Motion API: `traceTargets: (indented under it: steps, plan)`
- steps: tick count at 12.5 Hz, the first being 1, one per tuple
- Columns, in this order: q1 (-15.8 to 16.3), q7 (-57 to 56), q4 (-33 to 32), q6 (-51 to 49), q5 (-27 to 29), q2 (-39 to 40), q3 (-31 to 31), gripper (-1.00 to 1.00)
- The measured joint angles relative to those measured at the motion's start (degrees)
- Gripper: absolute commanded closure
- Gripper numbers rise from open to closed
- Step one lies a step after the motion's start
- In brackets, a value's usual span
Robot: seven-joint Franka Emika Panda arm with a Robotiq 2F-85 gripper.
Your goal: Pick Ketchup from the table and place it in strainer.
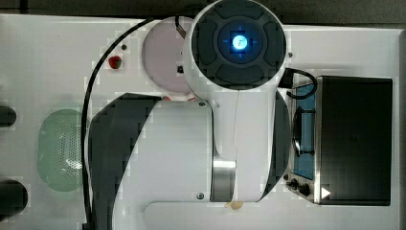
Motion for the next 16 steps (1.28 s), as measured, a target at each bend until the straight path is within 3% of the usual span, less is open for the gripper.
traceTargets:
  steps: [1, 3, 5, 8, 12, 16]
  plan:
    - [-2.55, 0.0, -4.64, -4.68, -0.01, -4.02, 2.32, -0.58]
    - [-4.01, 0.0, -11.75, -9.93, 0.06, -12.75, 3.04, -0.99]
    - [-4.67, 0.0, -11.25, -10.12, -0.14, -17.11, 3.12, -1.0]
    - [-4.84, 0.0, -9.57, -7.34, 0.25, -16.25, 3.61, -1.0]
    - [-4.76, -3.37, -15.11, 0.61, 0.23, -7.57, 5.54, -1.0]
    - [-5.13, -21.33, -22.27, 11.78, -0.21, 2.25, 5.66, -1.0]
